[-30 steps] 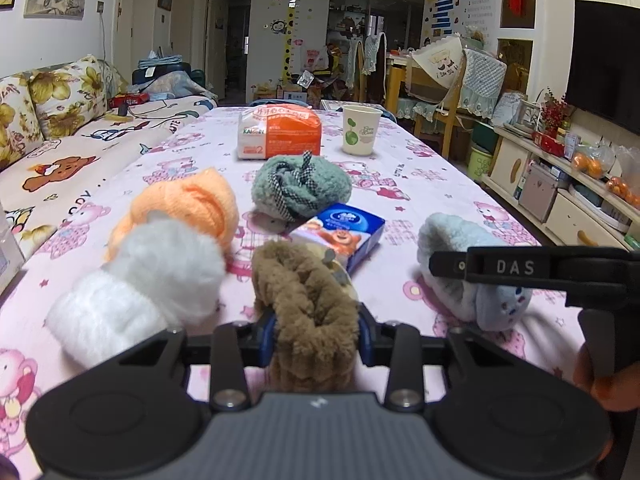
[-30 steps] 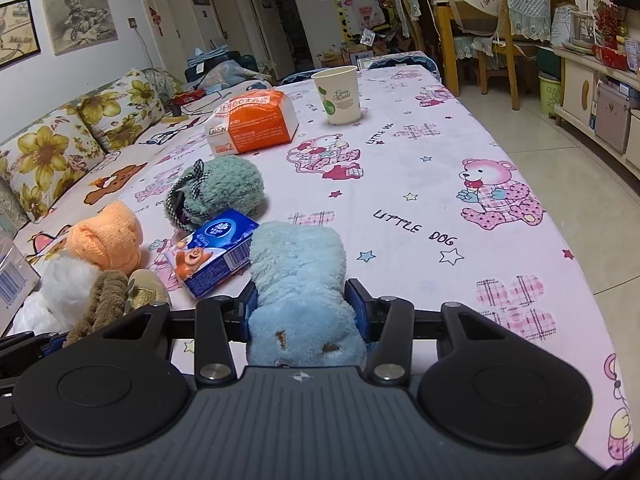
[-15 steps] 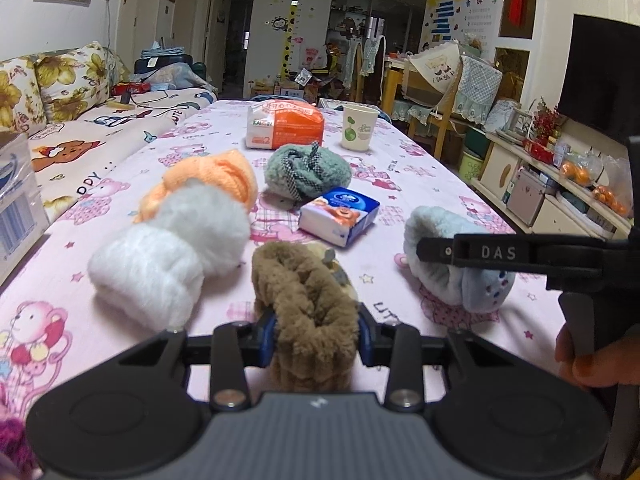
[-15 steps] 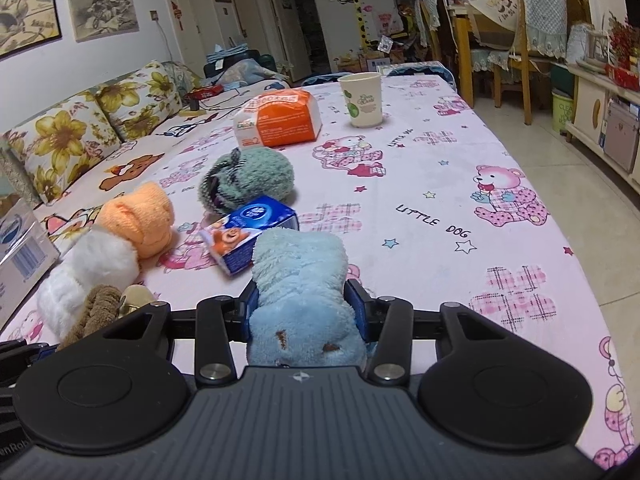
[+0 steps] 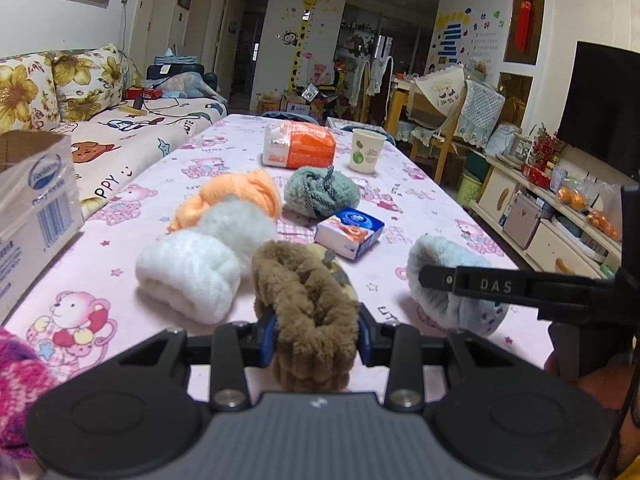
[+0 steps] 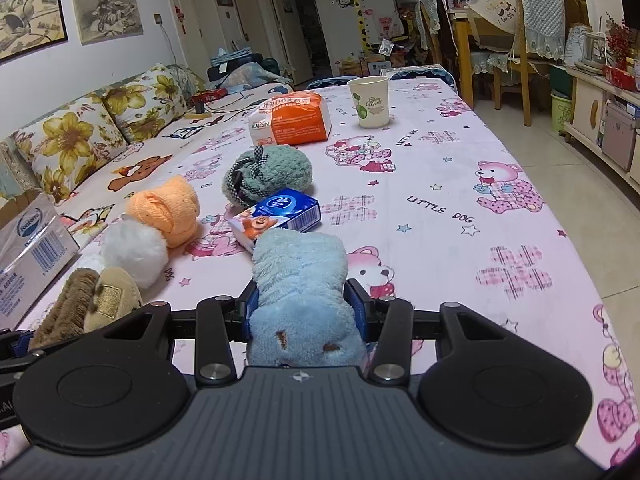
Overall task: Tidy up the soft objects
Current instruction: 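Lift both held items and carry them over the cardboard box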
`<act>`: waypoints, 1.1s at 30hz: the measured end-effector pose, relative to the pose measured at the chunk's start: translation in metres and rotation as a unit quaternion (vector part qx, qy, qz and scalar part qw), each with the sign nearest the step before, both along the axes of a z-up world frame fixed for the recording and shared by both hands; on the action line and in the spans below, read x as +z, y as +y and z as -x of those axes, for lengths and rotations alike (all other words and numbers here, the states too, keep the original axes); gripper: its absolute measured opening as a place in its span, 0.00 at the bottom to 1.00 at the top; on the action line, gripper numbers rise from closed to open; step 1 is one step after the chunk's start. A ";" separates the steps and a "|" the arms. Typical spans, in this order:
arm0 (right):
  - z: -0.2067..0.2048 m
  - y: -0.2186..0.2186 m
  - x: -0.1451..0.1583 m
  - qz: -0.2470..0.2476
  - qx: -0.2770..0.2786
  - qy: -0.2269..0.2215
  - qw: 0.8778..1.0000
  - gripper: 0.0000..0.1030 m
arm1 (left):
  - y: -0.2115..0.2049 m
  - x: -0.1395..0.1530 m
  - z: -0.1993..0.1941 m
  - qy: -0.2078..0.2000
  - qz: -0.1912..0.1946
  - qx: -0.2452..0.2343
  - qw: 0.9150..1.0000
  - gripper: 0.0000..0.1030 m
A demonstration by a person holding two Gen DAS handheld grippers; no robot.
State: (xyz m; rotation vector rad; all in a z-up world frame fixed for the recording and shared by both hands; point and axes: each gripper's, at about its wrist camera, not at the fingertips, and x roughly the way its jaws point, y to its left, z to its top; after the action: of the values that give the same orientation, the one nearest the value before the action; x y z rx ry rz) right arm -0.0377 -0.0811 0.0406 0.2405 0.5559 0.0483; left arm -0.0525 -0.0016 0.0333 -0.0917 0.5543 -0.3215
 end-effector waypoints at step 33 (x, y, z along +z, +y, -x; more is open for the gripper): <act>0.042 0.045 0.019 0.004 -0.021 0.011 1.000 0.53 | 0.047 0.036 0.018 -0.057 0.039 0.011 0.998 0.36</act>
State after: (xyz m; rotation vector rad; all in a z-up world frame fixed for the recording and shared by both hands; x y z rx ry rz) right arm -0.0801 -0.0358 0.0592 0.2441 0.5732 0.0024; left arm -0.0708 0.0451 0.0697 -0.1534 0.4279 -0.3255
